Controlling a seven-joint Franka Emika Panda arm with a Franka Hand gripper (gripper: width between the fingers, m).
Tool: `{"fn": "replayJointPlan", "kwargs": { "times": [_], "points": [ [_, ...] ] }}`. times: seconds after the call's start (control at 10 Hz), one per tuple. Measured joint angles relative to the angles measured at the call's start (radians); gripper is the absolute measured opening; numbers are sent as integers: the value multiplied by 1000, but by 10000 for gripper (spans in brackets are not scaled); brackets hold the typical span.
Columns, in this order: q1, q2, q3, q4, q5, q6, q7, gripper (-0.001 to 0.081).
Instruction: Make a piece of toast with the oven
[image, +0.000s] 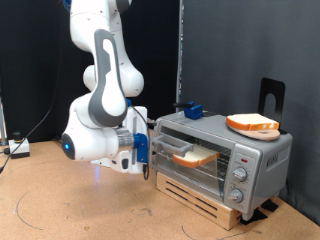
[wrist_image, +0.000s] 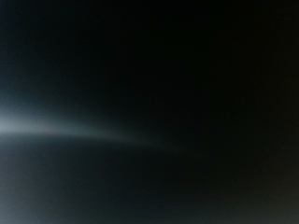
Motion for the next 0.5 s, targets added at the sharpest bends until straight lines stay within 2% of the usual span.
{"fn": "replayJointPlan", "kwargs": {
  "times": [0.3,0.5],
  "points": [
    [25,-79,47,-81,57,3,0,807],
    [24,-121,45,-97,44,23,12,807]
  ]
}}
